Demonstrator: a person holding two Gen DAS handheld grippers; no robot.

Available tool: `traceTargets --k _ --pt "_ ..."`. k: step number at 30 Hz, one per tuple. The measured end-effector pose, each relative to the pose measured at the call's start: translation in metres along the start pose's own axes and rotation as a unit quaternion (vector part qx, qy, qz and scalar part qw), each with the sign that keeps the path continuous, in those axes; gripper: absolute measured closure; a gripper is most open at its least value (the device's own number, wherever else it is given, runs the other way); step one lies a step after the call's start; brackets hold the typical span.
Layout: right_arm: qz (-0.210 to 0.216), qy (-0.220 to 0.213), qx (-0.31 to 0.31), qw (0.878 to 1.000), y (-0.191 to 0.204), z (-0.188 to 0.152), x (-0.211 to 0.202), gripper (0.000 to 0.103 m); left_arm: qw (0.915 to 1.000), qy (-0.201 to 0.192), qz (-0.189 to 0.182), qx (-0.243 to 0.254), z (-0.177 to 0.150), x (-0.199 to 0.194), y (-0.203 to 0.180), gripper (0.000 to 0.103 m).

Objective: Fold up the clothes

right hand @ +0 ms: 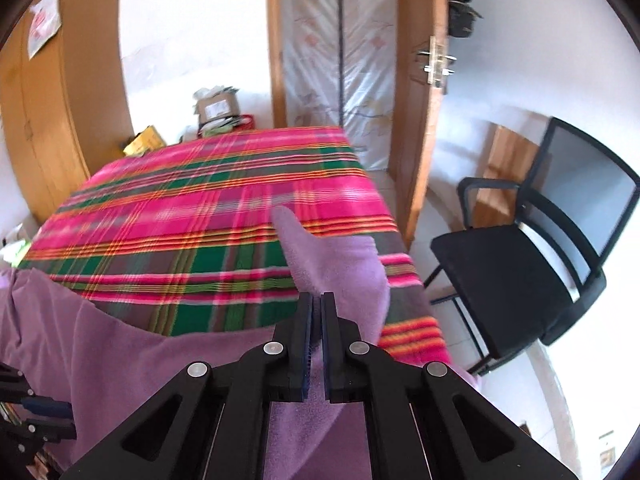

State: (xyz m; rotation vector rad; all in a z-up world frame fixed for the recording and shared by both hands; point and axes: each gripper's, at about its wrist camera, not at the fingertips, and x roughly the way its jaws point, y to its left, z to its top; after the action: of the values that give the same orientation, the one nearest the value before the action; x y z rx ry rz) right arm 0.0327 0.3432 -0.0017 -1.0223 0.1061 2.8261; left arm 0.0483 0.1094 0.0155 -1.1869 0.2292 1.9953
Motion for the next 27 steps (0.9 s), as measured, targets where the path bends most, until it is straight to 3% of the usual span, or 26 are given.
traceTargets --k 12,19,22,24,27 --pt "-0.003 0.002 0.091 0.996 -0.056 -0.035 -0.008 0.099 0.9998 0.01 0.017 0.004 -0.009 0.001 -0.011 0.086" --pt "0.008 0.01 0.101 0.995 -0.066 -0.045 -0.003 0.098 0.9994 0.014 0.032 0.003 -0.008 0.004 -0.016 0.086" --pt "0.027 0.014 0.094 0.995 -0.065 -0.048 -0.002 0.094 0.9991 0.017 0.038 0.005 -0.007 0.006 -0.02 0.086" --pt "0.036 0.012 0.086 0.996 -0.063 -0.05 -0.002 0.082 0.999 0.018 0.04 0.003 -0.006 0.007 -0.021 0.086" --pt "0.036 0.002 0.054 0.998 -0.053 -0.05 -0.005 0.073 0.999 0.018 0.04 -0.002 -0.005 0.007 -0.023 0.086"
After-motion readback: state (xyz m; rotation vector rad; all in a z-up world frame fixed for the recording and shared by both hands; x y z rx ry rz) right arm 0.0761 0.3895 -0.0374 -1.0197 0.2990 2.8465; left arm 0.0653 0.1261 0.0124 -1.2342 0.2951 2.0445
